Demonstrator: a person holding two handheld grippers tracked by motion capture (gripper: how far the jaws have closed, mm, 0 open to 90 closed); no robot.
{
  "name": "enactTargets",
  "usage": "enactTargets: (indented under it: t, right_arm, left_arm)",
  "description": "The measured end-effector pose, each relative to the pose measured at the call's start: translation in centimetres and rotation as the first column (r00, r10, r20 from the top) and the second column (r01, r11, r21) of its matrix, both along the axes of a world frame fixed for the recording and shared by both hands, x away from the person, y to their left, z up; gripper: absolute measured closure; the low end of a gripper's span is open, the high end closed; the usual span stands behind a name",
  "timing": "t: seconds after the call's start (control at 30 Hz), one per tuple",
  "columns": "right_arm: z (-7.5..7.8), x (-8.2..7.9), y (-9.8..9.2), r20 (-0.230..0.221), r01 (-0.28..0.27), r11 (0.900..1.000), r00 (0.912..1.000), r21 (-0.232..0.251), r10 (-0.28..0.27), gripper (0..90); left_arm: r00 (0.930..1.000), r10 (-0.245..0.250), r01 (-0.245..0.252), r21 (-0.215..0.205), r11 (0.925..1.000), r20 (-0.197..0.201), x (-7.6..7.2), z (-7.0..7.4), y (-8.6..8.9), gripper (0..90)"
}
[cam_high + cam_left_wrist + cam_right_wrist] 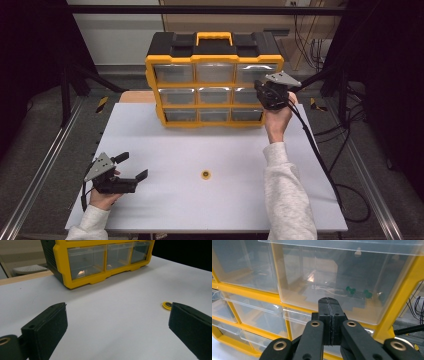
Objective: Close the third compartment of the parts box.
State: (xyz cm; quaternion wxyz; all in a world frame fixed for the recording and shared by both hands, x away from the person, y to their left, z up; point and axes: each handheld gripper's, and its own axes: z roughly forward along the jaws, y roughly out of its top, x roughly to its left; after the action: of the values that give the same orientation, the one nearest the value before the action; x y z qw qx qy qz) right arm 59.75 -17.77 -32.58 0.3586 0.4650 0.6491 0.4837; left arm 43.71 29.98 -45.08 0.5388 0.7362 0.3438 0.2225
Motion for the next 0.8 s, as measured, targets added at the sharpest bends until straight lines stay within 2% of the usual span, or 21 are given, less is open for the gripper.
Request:
enactTargets:
  t: [0.3,0.8]
  right_arm:
    - [-0.09,0.37,-0.07,-0.002,0.01,1.0,1.0,-0.005,-0.01,90.0]
    - [0.0,0.53,-0.31,-0.011,0.01,1.0,0.9999,0.013,-0.01,89.2]
  left_arm:
    - [1.0,-0.003,0.003,0.006,1.0,-0.001,-0.01,-0.01,-0.05,1.9]
    - [1.0,-0.004,0.004,0.006,1.0,-0.001,-0.01,0.01,-0.04,1.9]
